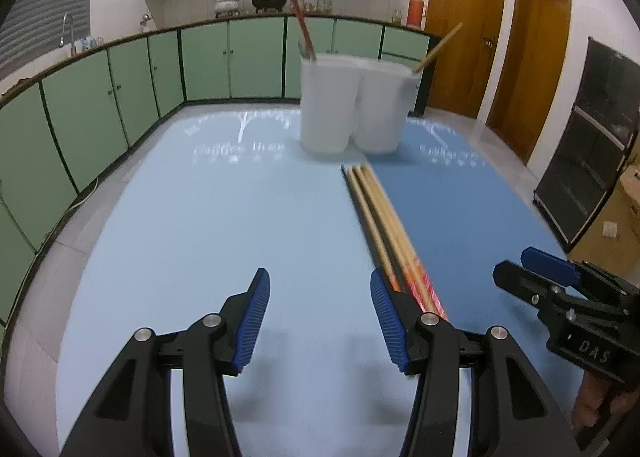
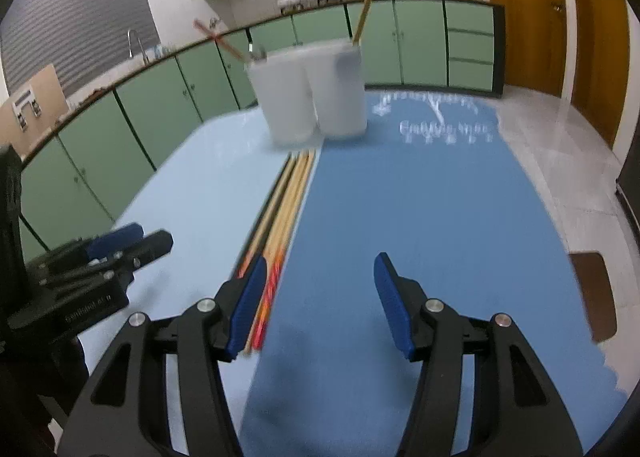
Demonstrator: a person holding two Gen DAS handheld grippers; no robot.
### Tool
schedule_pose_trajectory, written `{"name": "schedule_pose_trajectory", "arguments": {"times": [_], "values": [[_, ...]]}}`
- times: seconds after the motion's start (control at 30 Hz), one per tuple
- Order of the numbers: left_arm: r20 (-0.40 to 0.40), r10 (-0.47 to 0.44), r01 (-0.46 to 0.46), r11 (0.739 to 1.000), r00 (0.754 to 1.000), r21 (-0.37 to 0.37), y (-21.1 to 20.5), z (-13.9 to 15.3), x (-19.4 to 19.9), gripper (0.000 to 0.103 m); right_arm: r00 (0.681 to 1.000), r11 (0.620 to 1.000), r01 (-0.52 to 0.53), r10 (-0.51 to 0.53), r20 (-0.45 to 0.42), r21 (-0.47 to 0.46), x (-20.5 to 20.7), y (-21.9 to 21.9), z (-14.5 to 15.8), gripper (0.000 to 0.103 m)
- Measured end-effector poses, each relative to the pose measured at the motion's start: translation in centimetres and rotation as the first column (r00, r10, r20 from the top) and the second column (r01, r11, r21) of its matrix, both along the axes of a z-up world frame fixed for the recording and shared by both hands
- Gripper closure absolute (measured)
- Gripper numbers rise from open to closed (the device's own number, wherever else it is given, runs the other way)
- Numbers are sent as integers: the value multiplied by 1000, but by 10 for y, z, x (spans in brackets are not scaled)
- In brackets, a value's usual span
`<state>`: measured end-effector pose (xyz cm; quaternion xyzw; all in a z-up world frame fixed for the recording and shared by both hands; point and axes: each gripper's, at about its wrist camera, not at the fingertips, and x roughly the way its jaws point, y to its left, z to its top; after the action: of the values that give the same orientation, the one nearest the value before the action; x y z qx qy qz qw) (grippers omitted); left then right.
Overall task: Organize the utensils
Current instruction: 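Release the chopsticks and move both tools back over the chopstick pile, then grasp a red chopstick with the right tool while the left tool grasps a black one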
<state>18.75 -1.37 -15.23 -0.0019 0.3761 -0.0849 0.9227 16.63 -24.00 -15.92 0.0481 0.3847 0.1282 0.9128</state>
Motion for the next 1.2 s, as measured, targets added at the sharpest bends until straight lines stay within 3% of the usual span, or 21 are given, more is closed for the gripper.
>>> {"name": "schedule_pose_trajectory", "arguments": {"times": [0.33, 0.77, 0.83, 1.0, 1.2], "values": [[-52, 1, -1, 1000, 999, -3, 0, -23, -21, 51, 996, 995, -74, 71, -49, -66, -30, 22, -28, 49], [-67, -5, 6, 1000, 998, 2, 0, -27, -24, 51, 997, 985, -78, 75, -29, -153, -30, 39, -31, 48], [-68, -6, 6, 1000, 998, 4, 0, -27, -24, 51, 997, 984, -69, 66, -26, -166, -27, 39, -31, 52], [-68, -11, 11, 1000, 998, -1, 0, -27, -25, 51, 999, 988, 4, -9, -34, -152, -21, 18, -30, 55], [-75, -60, 59, 998, 995, -14, -10, -26, -32, 51, 999, 992, -13, 9, -35, -123, -21, 14, -30, 55]]}}
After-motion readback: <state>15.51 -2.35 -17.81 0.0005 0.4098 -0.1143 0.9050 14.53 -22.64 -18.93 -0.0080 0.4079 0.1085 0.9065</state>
